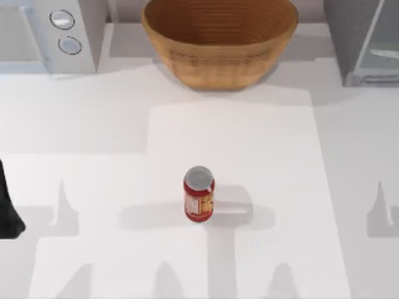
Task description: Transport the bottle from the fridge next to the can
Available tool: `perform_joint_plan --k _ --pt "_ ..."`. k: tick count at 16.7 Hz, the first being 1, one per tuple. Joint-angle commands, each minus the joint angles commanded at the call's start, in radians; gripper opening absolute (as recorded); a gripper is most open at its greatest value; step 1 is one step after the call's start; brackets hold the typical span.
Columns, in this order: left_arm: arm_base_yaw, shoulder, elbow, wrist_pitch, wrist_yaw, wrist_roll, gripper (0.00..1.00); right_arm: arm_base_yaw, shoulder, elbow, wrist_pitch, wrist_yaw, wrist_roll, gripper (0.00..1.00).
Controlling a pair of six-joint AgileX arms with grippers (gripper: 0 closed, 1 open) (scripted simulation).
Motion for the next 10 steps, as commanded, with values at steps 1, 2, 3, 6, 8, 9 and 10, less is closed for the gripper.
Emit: perform_joint_plan --k 1,2,3,6,8,9,10 --pt "0.000 0.000 0.000 0.000 0.000 0.000 1.00 0.000 0.000 0.000 0.000 0.000 0.000 1.00" --pt "0.000 0.000 0.000 0.000 0.000 0.000 1.00 0.000 0.000 0.000 0.000 0.000 0.000 1.00" --pt "0.000 0.000 0.000 0.000 0.000 0.000 1.00 -0.002 0.010 0.008 0.009 0.000 0.000 1.00" --pt "0.000 0.000 0.000 0.000 0.000 0.000 1.00 -0.018 0.104 0.073 0.084 -0.008 0.000 1.00" --pt "0.000 0.000 0.000 0.000 0.000 0.000 1.00 -0.032 0.221 0.143 0.165 -0.018 0.001 1.00" --pt "0.000 0.000 0.000 0.000 0.000 0.000 1.00 -0.041 0.295 0.184 0.212 -0.025 0.002 1.00" --pt "0.000 0.000 0.000 0.000 0.000 0.000 1.00 -0.049 0.379 0.227 0.262 -0.032 0.003 1.00"
